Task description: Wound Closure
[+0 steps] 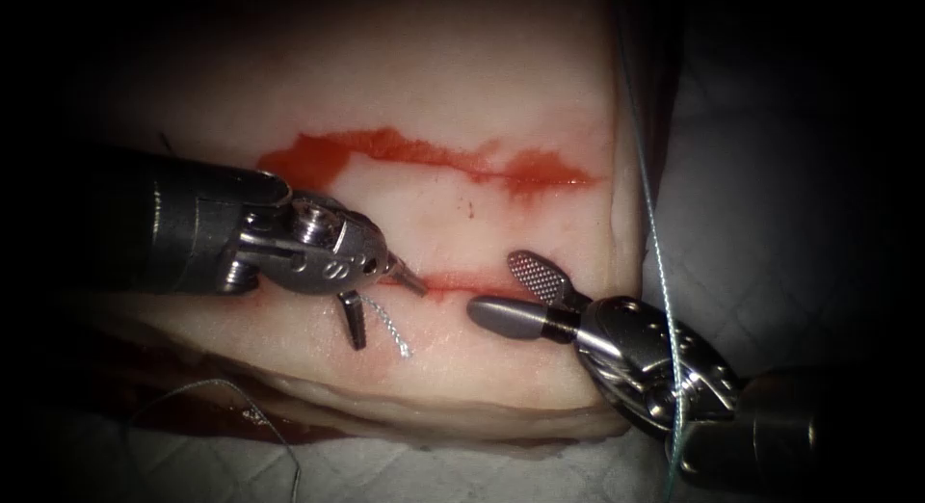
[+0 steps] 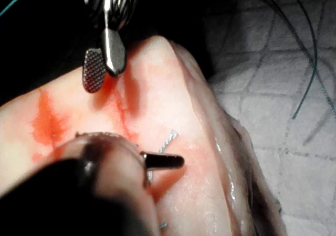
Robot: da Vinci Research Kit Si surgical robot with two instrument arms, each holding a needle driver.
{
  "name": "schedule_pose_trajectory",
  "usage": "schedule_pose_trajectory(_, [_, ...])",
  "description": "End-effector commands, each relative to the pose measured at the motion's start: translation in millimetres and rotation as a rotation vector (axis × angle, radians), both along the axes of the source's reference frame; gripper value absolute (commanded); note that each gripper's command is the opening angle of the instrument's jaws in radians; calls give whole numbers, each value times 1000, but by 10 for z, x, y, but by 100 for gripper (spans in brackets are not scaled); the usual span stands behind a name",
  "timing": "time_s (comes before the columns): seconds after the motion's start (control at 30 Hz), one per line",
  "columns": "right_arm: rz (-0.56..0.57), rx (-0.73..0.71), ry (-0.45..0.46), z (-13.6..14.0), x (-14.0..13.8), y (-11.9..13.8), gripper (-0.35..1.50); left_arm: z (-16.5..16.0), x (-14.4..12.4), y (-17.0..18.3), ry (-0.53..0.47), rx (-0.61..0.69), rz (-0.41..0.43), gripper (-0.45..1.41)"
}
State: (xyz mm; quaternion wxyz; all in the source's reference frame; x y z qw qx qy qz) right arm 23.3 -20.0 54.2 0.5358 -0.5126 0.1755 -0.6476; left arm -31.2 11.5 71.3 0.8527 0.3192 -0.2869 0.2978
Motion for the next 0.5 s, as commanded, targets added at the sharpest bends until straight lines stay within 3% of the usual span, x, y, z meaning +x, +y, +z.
schedule_pose_trajectory(0.03, [2,3,5,5,9,-2,125,2,-6,5,-11,-6,7,32])
schedule_pose_trajectory(0.13, [2,2,4,6,10,-3,126,-1,-10,13,-40,-31,22,27])
schedule_pose_trajectory(0.3, [4,7,7,6,10,-4,126,3,-11,3,-78,-60,55,2])
schedule_pose_trajectory(0.5, [8,17,11,5,11,-5,128,11,-6,-9,-78,-46,73,-3])
